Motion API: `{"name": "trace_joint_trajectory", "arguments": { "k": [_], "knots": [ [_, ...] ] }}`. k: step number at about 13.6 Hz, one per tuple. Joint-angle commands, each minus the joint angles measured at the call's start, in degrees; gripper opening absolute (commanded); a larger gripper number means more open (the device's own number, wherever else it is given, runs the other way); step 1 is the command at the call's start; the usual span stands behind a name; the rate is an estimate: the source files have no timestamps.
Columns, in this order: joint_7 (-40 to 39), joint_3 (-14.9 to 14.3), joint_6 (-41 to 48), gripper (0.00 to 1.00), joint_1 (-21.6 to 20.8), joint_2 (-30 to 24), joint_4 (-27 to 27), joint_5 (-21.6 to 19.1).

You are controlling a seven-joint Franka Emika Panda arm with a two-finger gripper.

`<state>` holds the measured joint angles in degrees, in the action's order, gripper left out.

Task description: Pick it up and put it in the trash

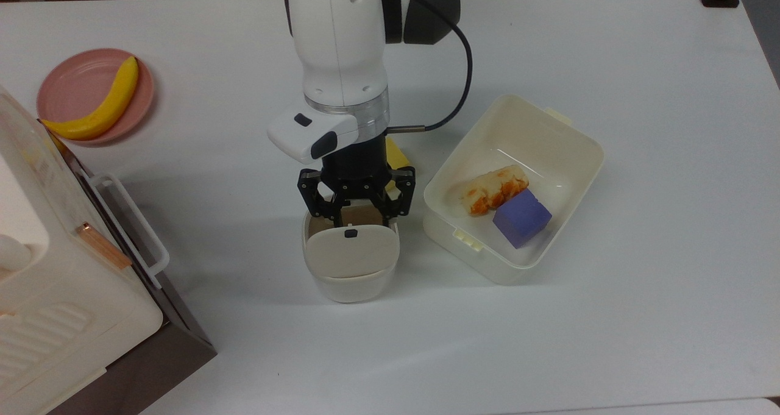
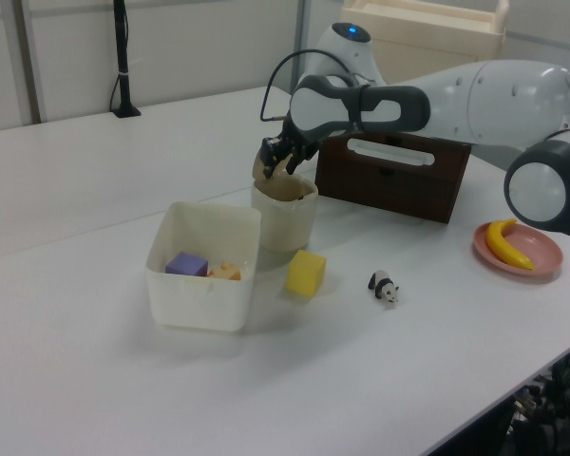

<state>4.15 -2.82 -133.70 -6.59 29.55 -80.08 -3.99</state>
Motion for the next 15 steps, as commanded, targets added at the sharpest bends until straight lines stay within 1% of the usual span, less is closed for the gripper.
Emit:
{"name": "trace_joint_trajectory", "arguments": {
  "k": [1,2,3,4,6,7,8,9,10,15],
  "knots": [
    [2.7,-0.4,0.5,1.00,0.0,-1.9,0.2,-0.5],
    [2.5,-0.4,3.4,1.00,0.3,-3.7,-0.8,-0.5],
    [1.7,-0.5,12.0,1.00,1.1,-6.2,-1.3,-0.3],
    [0.3,-0.5,18.3,1.00,1.8,-8.2,-1.3,-0.3],
    [-1.3,-0.5,28.7,1.00,2.6,-12.0,-1.6,-0.1],
    [-1.2,-0.6,34.2,1.00,2.8,-13.6,-1.7,0.6],
    [-1.3,-0.4,40.8,1.00,3.5,-16.3,-2.1,3.5],
    [-1.3,-0.3,43.1,1.00,3.5,-17.6,-2.4,5.4],
    [-1.3,-0.3,44.0,1.00,3.5,-18.4,-2.5,5.9],
    [-1.4,-1.0,43.6,1.00,3.6,-20.6,-2.9,6.2]
  ]
}}
